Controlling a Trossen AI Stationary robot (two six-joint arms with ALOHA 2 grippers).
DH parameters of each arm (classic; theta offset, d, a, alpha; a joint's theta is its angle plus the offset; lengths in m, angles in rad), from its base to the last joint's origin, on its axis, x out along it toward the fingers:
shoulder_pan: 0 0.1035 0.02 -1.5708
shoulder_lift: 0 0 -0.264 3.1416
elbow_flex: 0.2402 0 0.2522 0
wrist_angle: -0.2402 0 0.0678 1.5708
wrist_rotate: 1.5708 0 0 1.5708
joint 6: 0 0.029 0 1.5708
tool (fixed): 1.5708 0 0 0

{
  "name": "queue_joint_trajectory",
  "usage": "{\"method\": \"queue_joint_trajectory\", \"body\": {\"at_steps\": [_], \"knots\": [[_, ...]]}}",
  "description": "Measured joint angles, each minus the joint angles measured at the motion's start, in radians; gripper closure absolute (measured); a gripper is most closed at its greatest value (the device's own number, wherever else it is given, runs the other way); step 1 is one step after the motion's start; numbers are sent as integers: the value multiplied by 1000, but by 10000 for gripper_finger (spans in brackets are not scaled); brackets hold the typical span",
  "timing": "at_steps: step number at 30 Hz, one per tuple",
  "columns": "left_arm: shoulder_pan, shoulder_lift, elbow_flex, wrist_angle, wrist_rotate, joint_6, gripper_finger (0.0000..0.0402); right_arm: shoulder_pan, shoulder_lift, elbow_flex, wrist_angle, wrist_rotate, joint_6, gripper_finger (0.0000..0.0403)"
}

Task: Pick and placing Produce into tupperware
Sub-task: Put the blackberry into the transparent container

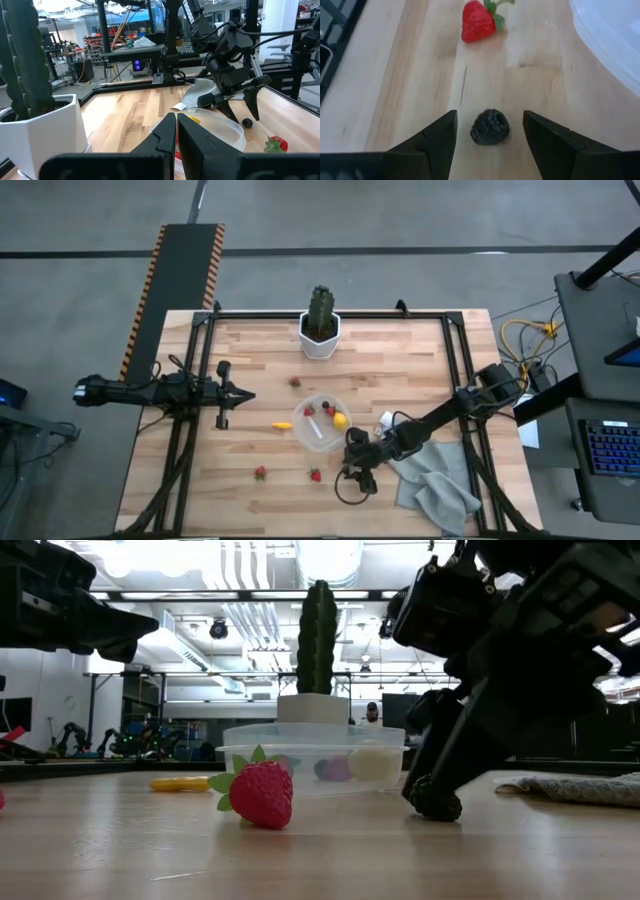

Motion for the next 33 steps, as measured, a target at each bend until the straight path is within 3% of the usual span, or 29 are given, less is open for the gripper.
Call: {"method": "queue_joint_trajectory", "body": {"at_steps": [9,16,21,28,33], "knots": [[0,1,0,0,0,0,402,0,0,-6,6,-15,30,184],[0,-1,0,-1,0,0,402,-2,102,24,132,-83,32,184],[0,2,0,0,0,0,402,-2,106,40,118,-106,33,184],[0,0,0,-1,0,0,402,1,42,33,-32,-93,33,184],[0,0,0,1,0,0,402,2,43,32,-20,-79,33,184]]}}
